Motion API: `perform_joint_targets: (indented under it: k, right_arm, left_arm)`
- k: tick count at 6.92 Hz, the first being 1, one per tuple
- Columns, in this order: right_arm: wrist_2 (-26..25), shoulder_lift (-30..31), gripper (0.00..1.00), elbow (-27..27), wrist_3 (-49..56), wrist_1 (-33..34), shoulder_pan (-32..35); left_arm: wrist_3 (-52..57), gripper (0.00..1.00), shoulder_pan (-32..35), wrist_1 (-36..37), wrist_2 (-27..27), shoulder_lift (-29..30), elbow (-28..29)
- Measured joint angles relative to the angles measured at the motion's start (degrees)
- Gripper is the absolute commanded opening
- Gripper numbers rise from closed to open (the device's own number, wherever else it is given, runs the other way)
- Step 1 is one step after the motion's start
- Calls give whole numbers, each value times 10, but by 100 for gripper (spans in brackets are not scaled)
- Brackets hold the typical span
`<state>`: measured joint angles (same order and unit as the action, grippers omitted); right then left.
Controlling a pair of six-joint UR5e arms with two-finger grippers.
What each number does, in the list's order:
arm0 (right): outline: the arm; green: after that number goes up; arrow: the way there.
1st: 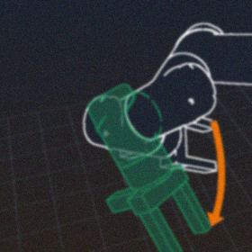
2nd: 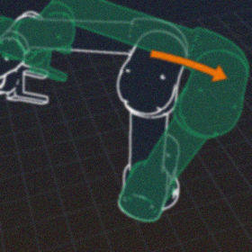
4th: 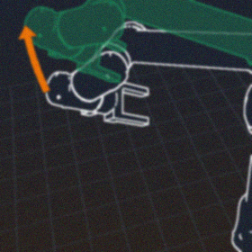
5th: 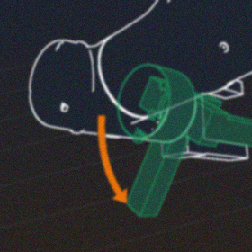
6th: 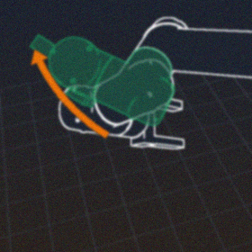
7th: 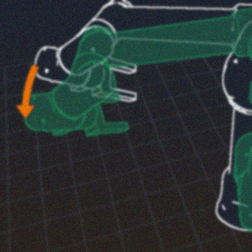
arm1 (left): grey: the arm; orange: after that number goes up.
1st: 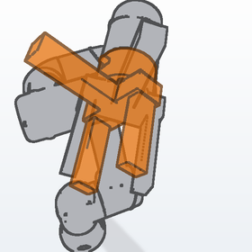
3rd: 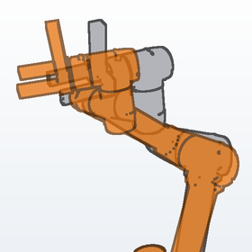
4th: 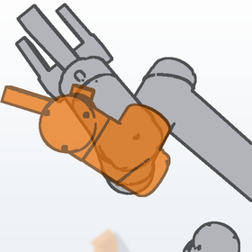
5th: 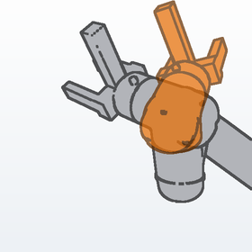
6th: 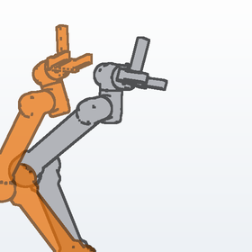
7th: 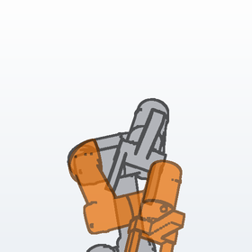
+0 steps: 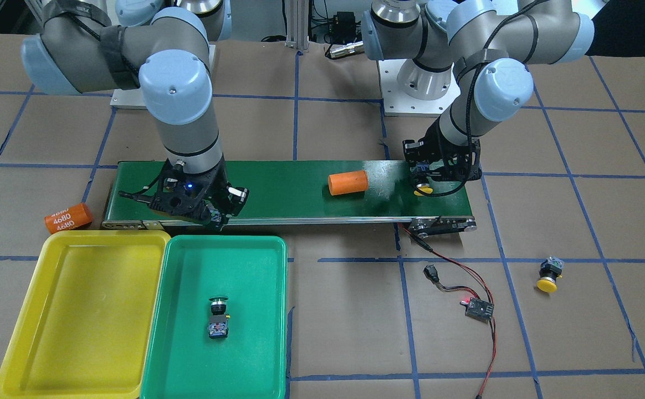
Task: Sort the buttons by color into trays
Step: 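Place the button in the green tray while left sets a yellow-cap button down, then lift the right gripper from the tray while left returns to yellow button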
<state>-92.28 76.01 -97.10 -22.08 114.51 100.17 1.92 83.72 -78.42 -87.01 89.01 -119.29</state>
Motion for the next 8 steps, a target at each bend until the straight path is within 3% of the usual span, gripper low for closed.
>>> perform_joint_targets:
  k: [2,3,4,5,8]
  right_arm:
    - [-12,-65,0,64,81,28,-37]
    - [-13,-105,10,91,99,50,-47]
    - [-14,-147,44,113,105,69,-51]
    - [-12,-178,96,125,107,81,-53]
    - [-2,-210,100,131,105,100,-55]
  left_arm:
    - [0,100,9,20,0,0,-21]
    - [3,100,8,40,-3,0,-18]
    - [16,100,3,54,-5,2,4]
    - [54,100,-9,40,-17,12,48]
    - [163,100,-86,-11,-51,107,198]
